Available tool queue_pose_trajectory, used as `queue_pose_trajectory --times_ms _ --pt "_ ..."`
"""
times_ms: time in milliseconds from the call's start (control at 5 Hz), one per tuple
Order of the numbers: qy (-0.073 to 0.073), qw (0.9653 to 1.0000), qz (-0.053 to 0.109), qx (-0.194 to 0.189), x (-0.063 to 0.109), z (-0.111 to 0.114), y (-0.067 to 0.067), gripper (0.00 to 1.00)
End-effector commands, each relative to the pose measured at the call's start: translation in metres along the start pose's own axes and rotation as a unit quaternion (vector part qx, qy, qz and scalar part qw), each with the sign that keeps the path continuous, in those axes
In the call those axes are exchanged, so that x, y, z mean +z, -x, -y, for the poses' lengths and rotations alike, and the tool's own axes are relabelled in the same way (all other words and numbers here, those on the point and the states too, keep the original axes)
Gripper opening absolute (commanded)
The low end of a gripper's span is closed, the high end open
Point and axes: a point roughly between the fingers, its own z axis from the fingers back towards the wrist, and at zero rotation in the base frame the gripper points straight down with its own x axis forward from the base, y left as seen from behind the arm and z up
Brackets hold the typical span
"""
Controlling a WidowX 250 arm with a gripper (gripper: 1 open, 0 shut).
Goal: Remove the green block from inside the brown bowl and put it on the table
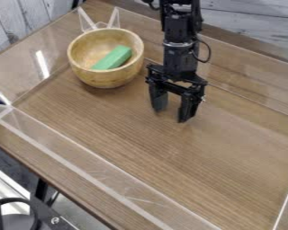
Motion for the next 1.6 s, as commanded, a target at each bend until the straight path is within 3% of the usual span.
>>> queue_pose_trajectory --times_ms 0,200,600,800,1200,1400 --pt "-0.009 0.9982 0.059 -0.007 0.04 0.003 -0.003 1.0" --pt "-0.011 0.9968 0.079 0.001 0.056 -0.001 0.0 1.0" --pt "-0.017 0.9919 0.111 0.06 0.082 -0.054 0.002 1.0" --pt "-0.016 0.9874 0.13 0.09 0.098 -0.078 0.006 1.0" --pt "-0.018 0.9811 0.141 0.131 0.104 -0.111 0.013 1.0" --pt "-0.022 0.98 0.136 0.143 0.097 -0.121 0.012 1.0"
